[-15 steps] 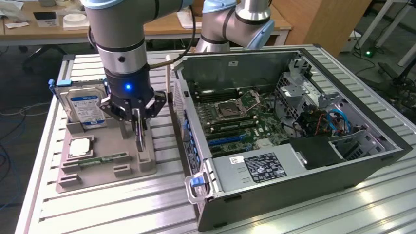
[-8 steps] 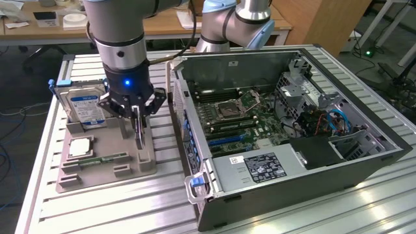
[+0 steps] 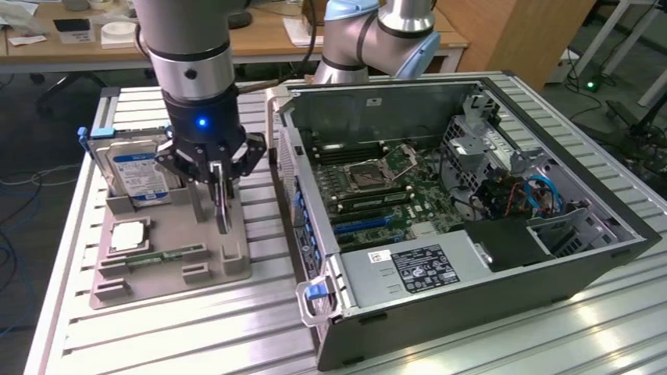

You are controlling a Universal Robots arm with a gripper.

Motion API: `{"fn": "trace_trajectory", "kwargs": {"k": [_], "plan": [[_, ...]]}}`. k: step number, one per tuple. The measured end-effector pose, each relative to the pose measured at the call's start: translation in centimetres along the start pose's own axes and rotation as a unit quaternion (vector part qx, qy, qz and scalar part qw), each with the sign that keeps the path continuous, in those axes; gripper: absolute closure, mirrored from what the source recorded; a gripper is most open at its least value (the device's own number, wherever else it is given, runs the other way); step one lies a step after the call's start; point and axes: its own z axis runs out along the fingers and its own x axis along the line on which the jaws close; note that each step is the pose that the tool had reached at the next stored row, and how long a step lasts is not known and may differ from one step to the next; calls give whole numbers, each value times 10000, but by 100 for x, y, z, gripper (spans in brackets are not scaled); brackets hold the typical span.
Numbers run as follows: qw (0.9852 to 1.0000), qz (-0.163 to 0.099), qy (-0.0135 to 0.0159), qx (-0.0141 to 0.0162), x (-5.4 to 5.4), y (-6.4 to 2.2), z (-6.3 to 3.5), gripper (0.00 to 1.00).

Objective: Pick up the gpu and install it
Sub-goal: 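Pick up the gpu and move the gpu toward the slot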

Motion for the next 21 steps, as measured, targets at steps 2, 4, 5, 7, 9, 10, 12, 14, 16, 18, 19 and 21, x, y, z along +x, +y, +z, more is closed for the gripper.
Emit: {"fn": "trace_trajectory", "kwargs": {"k": [2,4,5,7,9,10,12,14,16,18,19,21], "plan": [[10000,0,0,0,0,1,-31,72],[10000,0,0,0,-1,1,-60,72],[10000,0,0,0,-2,1,-74,72],[10000,0,0,-1,-2,2,-102,72],[10000,0,1,-1,-4,3,-182,72],[10000,0,1,-1,-5,3,-204,72],[10000,0,1,-1,-5,4,-244,72],[10000,0,1,-2,-7,4,-288,72],[10000,0,2,-2,-7,5,-336,72],[10000,0,1,-2,-9,6,-381,72],[10000,0,2,-2,-9,6,-407,72],[10000,0,1,-2,-10,7,-458,72]]}}
